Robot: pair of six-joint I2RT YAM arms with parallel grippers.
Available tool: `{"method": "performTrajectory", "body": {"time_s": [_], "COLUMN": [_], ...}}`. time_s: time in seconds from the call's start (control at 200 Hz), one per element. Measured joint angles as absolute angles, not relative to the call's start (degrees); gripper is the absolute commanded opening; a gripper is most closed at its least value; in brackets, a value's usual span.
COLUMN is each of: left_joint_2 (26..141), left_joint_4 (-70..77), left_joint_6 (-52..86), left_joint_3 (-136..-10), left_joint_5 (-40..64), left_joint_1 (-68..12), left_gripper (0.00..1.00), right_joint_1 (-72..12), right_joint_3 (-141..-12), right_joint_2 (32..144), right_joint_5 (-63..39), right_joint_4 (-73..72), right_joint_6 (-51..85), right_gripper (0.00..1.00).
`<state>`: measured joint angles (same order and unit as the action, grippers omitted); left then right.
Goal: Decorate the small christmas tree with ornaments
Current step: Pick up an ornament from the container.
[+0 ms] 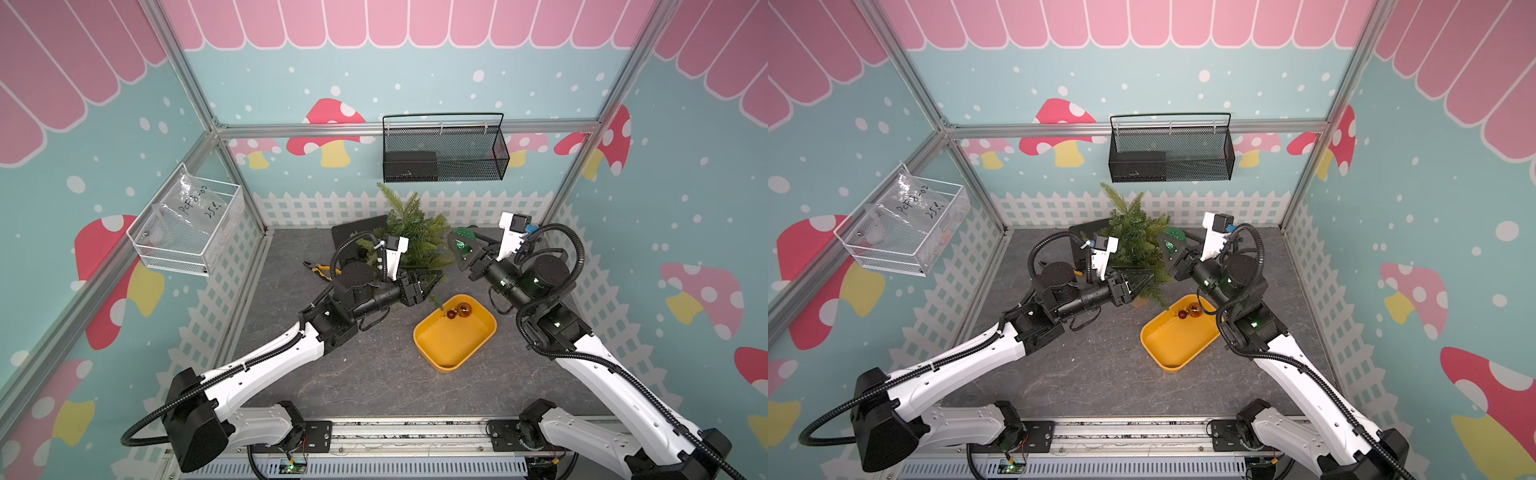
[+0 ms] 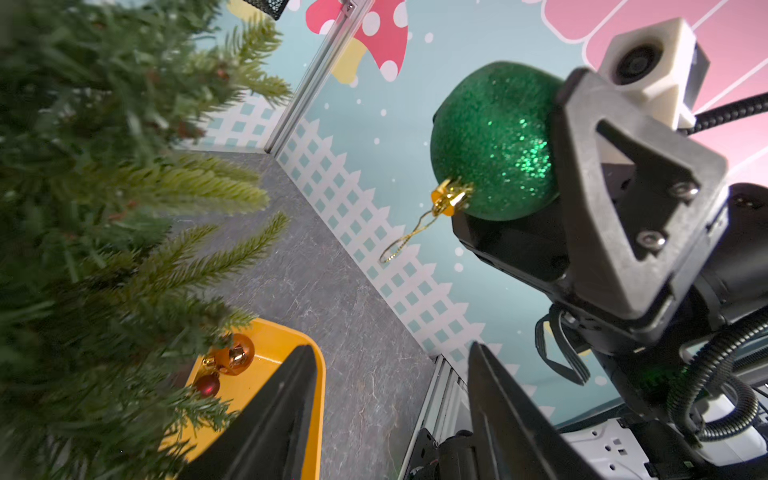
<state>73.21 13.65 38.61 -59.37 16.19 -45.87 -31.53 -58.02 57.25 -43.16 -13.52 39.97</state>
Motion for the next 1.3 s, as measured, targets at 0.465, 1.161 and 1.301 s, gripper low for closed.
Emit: {"method": "performTrajectory", "body": {"time_s": [0.465, 1.161, 1.301], "left_joint_2": [75.0, 76.9, 76.5], "left_joint_4": [19.9, 20.2, 19.9], "left_joint_6": [36.3, 33.3, 32.9], "left_joint_3": [-62.6, -65.3, -65.1], "left_joint_5": [16.7, 17.8, 18.0], "left_joint_1": [-45.9, -45.0, -44.9], "left_gripper": [0.65, 0.14, 0.01], "right_joint_1": [-31.5, -31.5, -31.5], "right_joint_3": [-57.5, -56.6, -56.6], "right_joint_2": [57.7, 58.0, 58.0], "right_joint_5": [-46.0, -48.1, -48.1], "right_joint_4": [-18.5, -22.4, -22.4], "right_joint_6": [43.6, 46.0, 46.0], "right_gripper": [0.54, 0.54, 0.54]}}
